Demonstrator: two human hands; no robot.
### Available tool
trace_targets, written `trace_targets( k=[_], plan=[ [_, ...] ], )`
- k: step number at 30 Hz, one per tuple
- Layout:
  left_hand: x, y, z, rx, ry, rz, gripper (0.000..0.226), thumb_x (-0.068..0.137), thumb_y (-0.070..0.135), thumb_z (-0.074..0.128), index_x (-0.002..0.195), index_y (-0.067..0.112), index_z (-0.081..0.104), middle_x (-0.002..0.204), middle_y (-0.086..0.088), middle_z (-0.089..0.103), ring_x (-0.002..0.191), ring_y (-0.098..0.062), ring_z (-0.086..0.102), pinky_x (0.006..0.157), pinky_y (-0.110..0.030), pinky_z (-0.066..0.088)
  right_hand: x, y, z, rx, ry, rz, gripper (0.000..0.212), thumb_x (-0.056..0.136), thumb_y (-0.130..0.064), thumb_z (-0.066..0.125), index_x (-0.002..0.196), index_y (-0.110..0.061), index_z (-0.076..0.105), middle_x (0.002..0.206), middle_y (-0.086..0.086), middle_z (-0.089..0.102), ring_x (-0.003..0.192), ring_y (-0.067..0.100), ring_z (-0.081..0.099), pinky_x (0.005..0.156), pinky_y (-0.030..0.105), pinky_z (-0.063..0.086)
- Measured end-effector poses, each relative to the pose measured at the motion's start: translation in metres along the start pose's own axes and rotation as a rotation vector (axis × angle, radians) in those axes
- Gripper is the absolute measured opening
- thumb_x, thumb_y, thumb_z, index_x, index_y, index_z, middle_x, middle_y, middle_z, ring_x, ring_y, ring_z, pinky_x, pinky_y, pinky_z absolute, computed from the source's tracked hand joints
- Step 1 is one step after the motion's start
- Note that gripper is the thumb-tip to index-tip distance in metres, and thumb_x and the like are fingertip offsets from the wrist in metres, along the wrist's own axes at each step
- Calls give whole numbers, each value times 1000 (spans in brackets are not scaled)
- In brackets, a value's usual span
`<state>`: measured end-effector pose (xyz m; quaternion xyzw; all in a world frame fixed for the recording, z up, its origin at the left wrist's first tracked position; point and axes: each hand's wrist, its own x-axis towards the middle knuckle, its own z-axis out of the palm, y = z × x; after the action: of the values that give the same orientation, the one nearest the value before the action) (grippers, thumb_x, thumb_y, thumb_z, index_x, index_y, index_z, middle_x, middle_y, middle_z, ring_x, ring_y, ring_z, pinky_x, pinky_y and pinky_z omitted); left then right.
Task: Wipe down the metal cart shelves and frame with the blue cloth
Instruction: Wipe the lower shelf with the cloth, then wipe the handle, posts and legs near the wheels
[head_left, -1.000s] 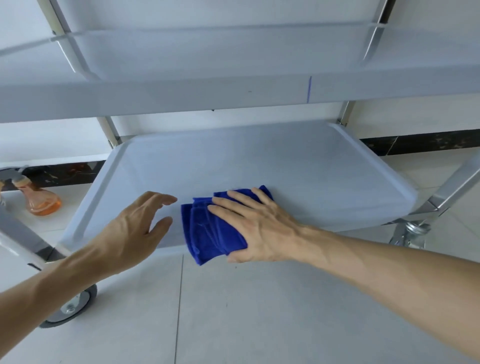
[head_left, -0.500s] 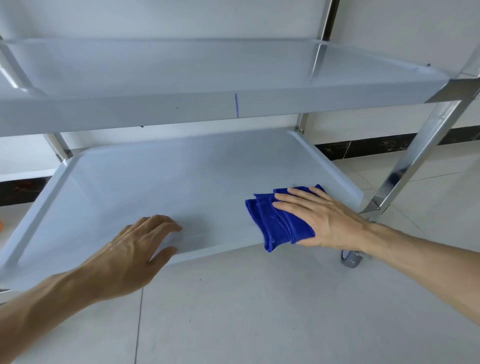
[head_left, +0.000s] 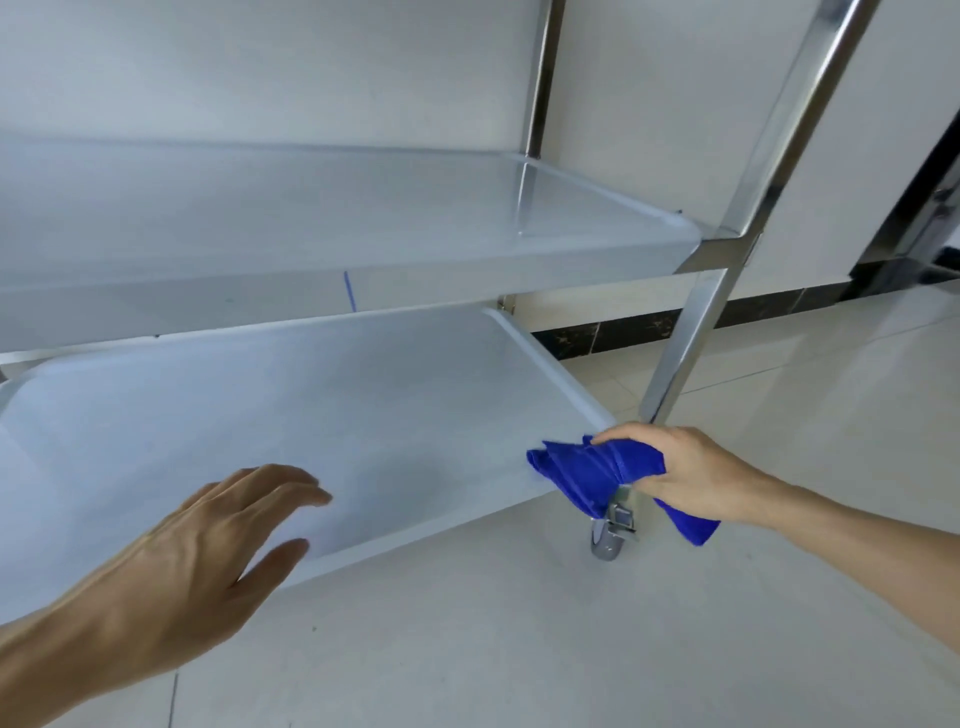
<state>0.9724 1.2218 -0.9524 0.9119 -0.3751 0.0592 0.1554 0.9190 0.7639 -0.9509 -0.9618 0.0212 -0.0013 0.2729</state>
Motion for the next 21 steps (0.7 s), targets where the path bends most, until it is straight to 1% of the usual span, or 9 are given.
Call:
trace_targets(
  k=[2, 4, 9, 11, 14, 16, 18, 20, 21],
  plan=[
    [18, 28, -16, -29, 57, 140, 35, 101, 55, 28, 130, 47, 45, 131, 32, 44, 118, 6, 50, 97, -11, 37, -18, -4, -16, 245, 45, 138, 45, 85, -10, 69, 103, -52, 65, 92, -10, 74, 79, 11, 71, 72, 25, 58],
    [36, 59, -37, -43, 144, 296, 32, 102, 48, 33, 130, 44, 49, 132, 29, 47, 122, 3, 50, 100, -17, 39, -36, -3, -32, 471, 115, 248, 37, 85, -7, 70, 98, -42, 71, 94, -1, 76, 85, 19, 74, 74, 34, 61],
    [81, 130, -99, -46, 385, 558, 29, 99, 30, 46, 124, 27, 61, 124, 13, 59, 120, -12, 57, 96, -34, 46, -50, -10, -98, 879, 426, 336, 25, 87, -18, 73, 112, -20, 70, 102, 7, 77, 86, 22, 76, 64, 32, 61],
    [101, 144, -120, -45, 440, 534, 28, 97, 27, 49, 122, 23, 63, 121, 9, 61, 112, -13, 60, 90, -37, 49, -41, -26, -133, 1010, 539, 276, 29, 93, -31, 66, 119, -18, 68, 109, 5, 76, 96, 20, 74, 76, 33, 60],
    [130, 157, -135, -48, 475, 417, 31, 97, 33, 47, 124, 26, 60, 123, 9, 58, 90, -3, 52, 81, -32, 43, -20, -58, -177, 1101, 626, -1, 40, 104, -46, 42, 125, -23, 66, 114, 5, 73, 106, 20, 67, 91, 35, 52],
    [149, 163, -136, -4, 456, 324, 37, 97, 39, 42, 129, 26, 55, 130, 8, 54, 102, -12, 52, 90, -35, 42, -3, -84, -200, 1149, 703, -141, 42, 102, -50, 42, 126, -25, 66, 108, 0, 73, 100, 17, 69, 87, 35, 55],
    [169, 171, -136, 63, 398, 235, 49, 91, 46, 40, 136, 26, 47, 138, 6, 48, 120, -18, 48, 100, -36, 36, 17, -109, -214, 1125, 796, -201, 40, 98, -50, 53, 127, -24, 63, 92, -10, 73, 81, 10, 70, 70, 29, 58],
    [190, 177, -133, 153, 326, 182, 55, 93, 49, 38, 143, 27, 38, 146, 6, 40, 130, -18, 40, 106, -35, 31, 36, -128, -221, 1039, 888, -156, 40, 90, -45, 69, 123, -25, 60, 71, -15, 65, 58, 4, 61, 56, 24, 51],
    [200, 178, -130, 182, 276, 170, 56, 95, 49, 39, 146, 27, 33, 150, 6, 36, 135, -18, 36, 109, -36, 28, 44, -132, -223, 1024, 907, -114, 46, 83, -43, 76, 121, -25, 59, 70, -15, 64, 56, 3, 61, 55, 25, 52]
  ],
)
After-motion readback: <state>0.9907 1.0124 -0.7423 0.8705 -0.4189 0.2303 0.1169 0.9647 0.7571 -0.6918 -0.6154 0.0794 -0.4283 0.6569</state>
